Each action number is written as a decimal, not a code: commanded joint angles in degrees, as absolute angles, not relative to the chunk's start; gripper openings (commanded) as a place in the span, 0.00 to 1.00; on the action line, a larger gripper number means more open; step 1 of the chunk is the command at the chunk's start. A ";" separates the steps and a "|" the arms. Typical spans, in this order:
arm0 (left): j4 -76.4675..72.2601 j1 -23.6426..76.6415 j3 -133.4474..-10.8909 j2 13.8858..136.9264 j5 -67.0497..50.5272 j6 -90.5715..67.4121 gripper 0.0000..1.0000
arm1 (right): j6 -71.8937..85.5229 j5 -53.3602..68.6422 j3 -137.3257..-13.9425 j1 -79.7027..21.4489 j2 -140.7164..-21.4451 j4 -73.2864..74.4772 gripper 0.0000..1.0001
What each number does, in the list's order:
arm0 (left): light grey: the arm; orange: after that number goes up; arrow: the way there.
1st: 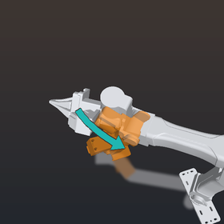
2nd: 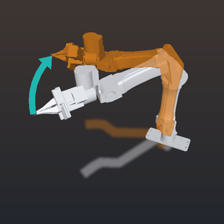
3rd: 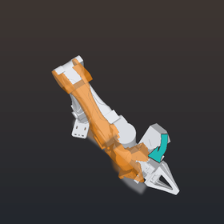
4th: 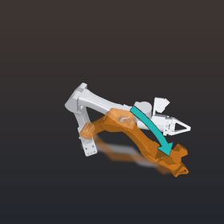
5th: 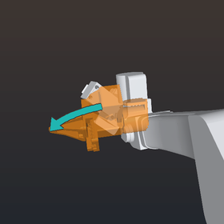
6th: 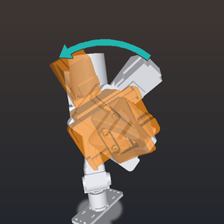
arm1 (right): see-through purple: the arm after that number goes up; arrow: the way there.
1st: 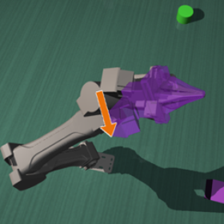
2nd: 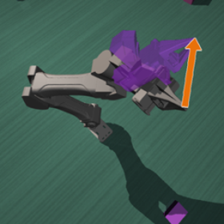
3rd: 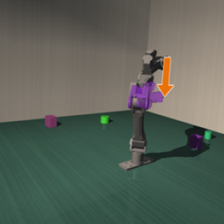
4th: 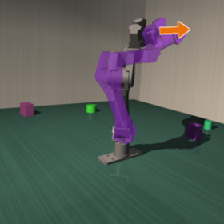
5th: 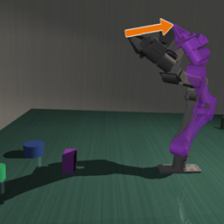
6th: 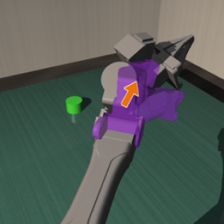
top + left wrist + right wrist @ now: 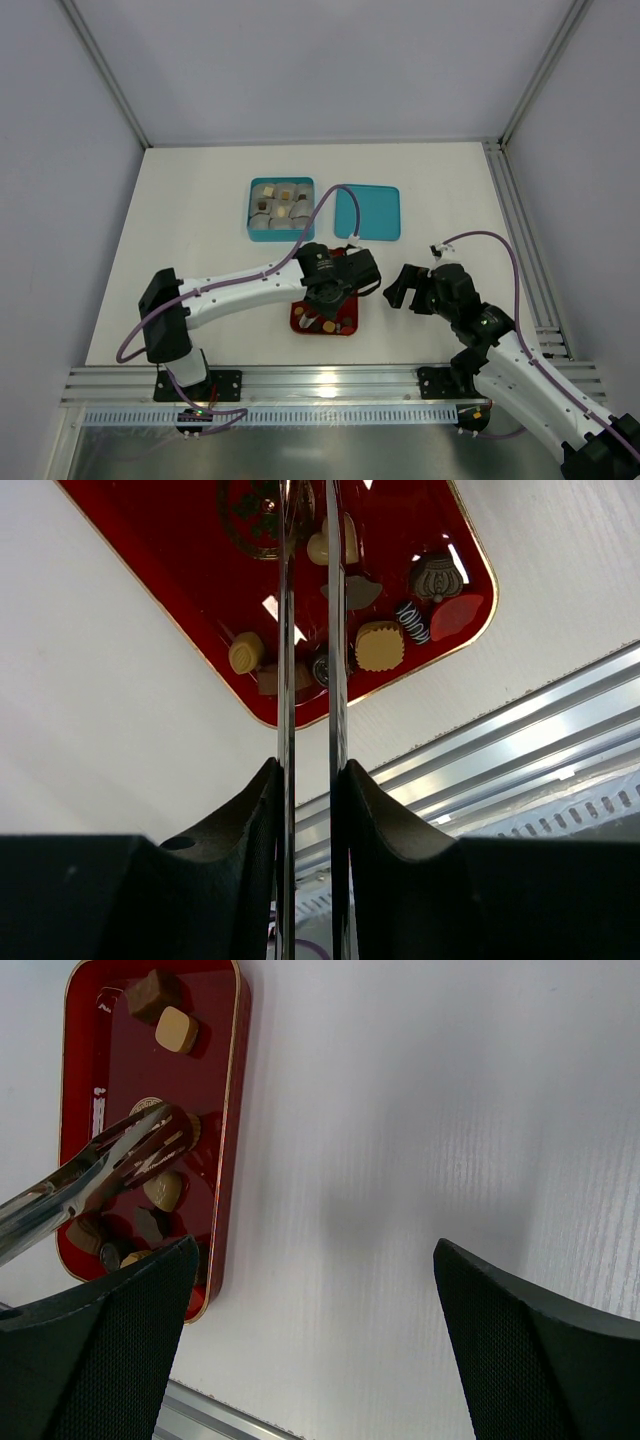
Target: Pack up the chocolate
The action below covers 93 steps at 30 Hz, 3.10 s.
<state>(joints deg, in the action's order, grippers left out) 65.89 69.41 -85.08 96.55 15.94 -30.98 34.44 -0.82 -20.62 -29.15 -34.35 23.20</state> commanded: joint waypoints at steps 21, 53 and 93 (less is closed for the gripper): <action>67.76 68.55 -88.77 94.92 21.71 -30.23 0.29 | 34.80 -0.88 -20.74 -29.36 -34.01 21.71 1.00; 67.68 67.59 -87.80 92.02 21.89 -30.41 0.29 | 34.98 -0.79 -20.74 -29.36 -34.63 21.45 1.00; 61.87 65.13 -91.49 95.44 16.96 -32.60 0.41 | 34.45 -0.70 -21.01 -29.36 -35.51 21.27 1.00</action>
<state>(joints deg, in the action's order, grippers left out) 63.66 65.17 -88.18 94.65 16.51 -30.96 34.41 -0.73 -20.62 -29.15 -35.66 23.11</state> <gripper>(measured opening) 0.409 0.996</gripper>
